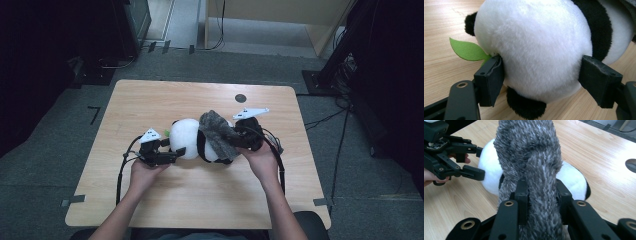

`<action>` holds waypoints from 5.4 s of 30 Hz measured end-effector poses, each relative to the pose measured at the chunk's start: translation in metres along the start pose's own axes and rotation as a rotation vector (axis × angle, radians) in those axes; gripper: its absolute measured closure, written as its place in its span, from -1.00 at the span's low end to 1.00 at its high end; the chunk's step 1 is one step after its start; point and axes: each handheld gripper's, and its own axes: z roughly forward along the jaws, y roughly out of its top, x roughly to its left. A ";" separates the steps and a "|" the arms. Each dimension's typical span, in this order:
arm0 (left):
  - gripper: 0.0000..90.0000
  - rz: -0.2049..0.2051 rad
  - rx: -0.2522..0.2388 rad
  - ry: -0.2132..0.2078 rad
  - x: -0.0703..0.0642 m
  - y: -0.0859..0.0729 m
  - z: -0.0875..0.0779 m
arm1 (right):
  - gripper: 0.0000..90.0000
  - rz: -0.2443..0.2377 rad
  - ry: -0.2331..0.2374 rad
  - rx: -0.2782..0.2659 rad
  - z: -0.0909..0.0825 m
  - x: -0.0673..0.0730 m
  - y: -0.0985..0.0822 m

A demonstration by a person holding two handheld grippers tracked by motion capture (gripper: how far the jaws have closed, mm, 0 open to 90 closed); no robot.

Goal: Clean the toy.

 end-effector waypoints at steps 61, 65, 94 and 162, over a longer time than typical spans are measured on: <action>-0.49 -0.007 -0.010 -0.004 0.000 0.000 0.001 | 0.56 -0.011 0.096 0.037 0.033 0.008 0.020; -0.49 -0.007 -0.010 -0.005 0.001 0.000 0.001 | 0.55 -0.020 0.060 0.034 0.019 0.002 0.017; -0.37 0.015 0.007 -0.002 0.000 0.000 -0.001 | 0.60 0.064 -0.068 -0.062 -0.023 -0.046 -0.005; -0.38 0.026 0.006 0.001 -0.001 -0.002 -0.001 | 0.60 0.256 -0.064 0.165 0.051 -0.077 -0.067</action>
